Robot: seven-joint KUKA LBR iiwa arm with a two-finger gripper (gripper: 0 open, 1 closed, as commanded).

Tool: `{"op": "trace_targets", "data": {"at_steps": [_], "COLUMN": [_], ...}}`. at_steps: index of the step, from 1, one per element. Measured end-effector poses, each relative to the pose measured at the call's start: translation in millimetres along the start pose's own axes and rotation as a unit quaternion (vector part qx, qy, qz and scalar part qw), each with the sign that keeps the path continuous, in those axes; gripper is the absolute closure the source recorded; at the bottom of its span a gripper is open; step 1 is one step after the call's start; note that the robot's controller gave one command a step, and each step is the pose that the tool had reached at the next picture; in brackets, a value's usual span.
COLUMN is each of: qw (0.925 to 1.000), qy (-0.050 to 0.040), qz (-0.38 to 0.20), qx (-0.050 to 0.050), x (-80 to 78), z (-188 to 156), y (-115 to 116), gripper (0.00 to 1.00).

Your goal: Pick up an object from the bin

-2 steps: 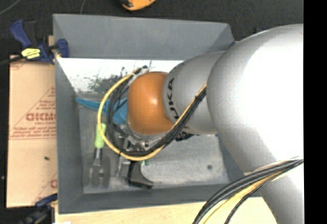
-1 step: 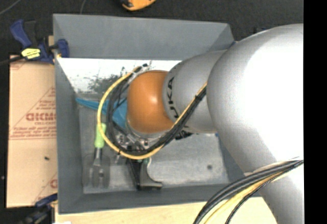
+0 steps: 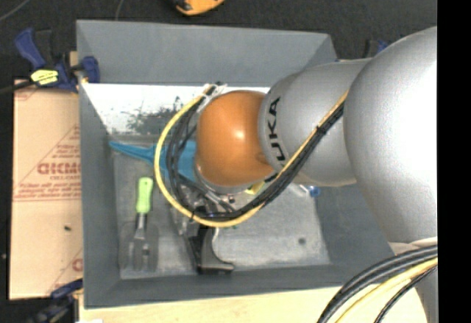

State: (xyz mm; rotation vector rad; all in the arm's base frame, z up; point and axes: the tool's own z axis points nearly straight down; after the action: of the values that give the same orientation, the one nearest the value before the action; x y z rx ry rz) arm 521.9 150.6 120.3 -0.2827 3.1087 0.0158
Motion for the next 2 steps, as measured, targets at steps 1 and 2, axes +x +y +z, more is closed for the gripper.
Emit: {"op": "trace_targets", "data": {"at_steps": [1,2], "qw": [0.9696,0.9925], "qy": [-0.0035,-0.0031], "qz": [-0.245,-0.123], "qx": [0.001,0.0], "x": [38.6,45.9], "z": [-64.2,-19.1], "y": [-14.9,-24.5], "gripper": [1.0,1.0]}}
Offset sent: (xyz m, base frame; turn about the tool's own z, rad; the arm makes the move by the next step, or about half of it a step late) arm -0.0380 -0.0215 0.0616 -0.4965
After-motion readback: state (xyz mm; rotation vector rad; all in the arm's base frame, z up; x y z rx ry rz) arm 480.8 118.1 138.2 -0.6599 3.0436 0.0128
